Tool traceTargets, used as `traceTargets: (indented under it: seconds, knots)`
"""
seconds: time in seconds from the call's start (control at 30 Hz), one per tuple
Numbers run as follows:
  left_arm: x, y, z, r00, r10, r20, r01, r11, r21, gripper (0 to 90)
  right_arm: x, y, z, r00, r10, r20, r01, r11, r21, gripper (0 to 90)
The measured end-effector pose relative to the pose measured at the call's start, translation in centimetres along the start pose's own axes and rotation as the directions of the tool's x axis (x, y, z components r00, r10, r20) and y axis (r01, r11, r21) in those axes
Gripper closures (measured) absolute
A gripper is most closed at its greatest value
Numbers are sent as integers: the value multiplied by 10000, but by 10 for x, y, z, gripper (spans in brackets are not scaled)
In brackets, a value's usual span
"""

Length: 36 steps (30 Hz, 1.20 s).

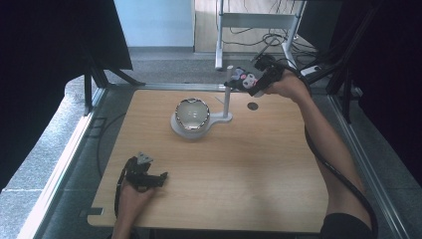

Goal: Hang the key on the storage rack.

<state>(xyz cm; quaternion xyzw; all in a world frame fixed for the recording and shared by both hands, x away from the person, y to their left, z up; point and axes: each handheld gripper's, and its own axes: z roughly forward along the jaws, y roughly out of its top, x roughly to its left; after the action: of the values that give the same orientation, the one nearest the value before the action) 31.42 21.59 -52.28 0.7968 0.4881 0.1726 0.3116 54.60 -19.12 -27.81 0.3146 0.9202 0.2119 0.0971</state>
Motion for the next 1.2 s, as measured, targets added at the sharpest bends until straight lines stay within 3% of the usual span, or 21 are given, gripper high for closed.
traceTargets:
  seconds: [0.23, 0.43, 0.73, 0.97, 1.2]
  knots:
    - [0, 0, 0, 10000, 1, -15, -1, 10000, -7, 31, 9, -6, 24, 9984, -216, -524, 233, 9992, 336, 426]
    - [0, 0, 0, 10000, -20, -24, 19, 10000, -41, 31, 9, -14, 44, 9973, -184, -714, 220, 9985, 502, 422]
    - [0, 0, 0, 10000, -17, -24, 17, 10000, -48, 31, 3, -27, 72, 9984, -125, -552, 155, 9984, 545, 410]
    - [0, 0, 0, 10000, -35, -15, 34, 10000, -35, 31, 3, -29, 95, 9995, -294, -148, 302, 9981, 541, 392]
    - [0, 0, 0, 10000, -29, -18, 29, 10000, -30, 31, 7, -30, 106, 9988, -485, 34, 484, 9984, 276, 275]
